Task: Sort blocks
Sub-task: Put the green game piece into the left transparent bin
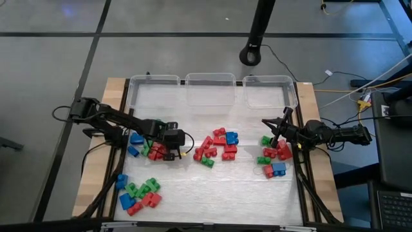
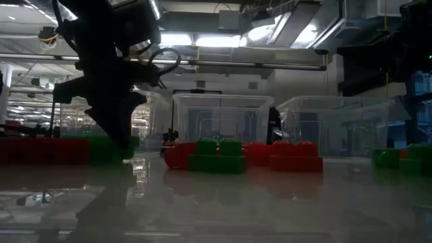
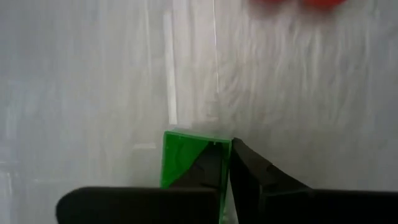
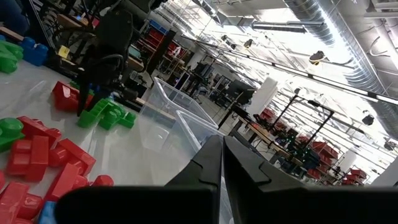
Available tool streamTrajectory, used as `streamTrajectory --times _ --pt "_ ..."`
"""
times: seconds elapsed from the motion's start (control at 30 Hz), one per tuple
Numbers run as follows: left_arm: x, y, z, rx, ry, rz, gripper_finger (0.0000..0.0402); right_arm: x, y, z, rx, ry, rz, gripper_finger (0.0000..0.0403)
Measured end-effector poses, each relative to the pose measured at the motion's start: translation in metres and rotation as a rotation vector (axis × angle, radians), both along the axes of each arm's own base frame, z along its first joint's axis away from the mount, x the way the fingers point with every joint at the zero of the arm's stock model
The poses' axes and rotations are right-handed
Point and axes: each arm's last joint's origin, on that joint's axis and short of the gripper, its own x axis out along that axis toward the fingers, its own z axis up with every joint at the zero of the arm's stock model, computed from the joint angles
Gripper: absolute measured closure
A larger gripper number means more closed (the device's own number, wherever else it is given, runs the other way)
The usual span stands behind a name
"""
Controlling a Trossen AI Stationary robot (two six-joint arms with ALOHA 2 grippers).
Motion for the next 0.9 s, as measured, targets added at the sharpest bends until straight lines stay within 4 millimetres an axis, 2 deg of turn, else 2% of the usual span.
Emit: streamTrajectory --times 0.13,0.37,0.67,0.77,0.9 --pt "0.003 -0.001 0.02 0.0 -0.027 -0.01 0.0396 0.0 0.0 0.0 0.0 0.001 0.0 0.0384" --pt "-0.001 0.004 0.079 0.017 -0.223 -0.022 0.0397 0.0 0.0 -0.001 -0.001 0.009 -0.004 0.0384" --pt "-0.04 0.029 0.15 0.308 -0.593 0.139 0.0392 0.0 0.0 -0.002 0.001 0.026 -0.012 0.0384" --pt "-0.053 0.041 0.166 0.413 -0.658 0.217 0.0397 0.0 -0.001 -0.002 0.003 0.025 -0.021 0.0384" --pt "-0.064 0.062 0.171 0.526 -0.634 0.311 0.0393 0.0 -0.001 -0.002 0.007 0.025 -0.028 0.0384"
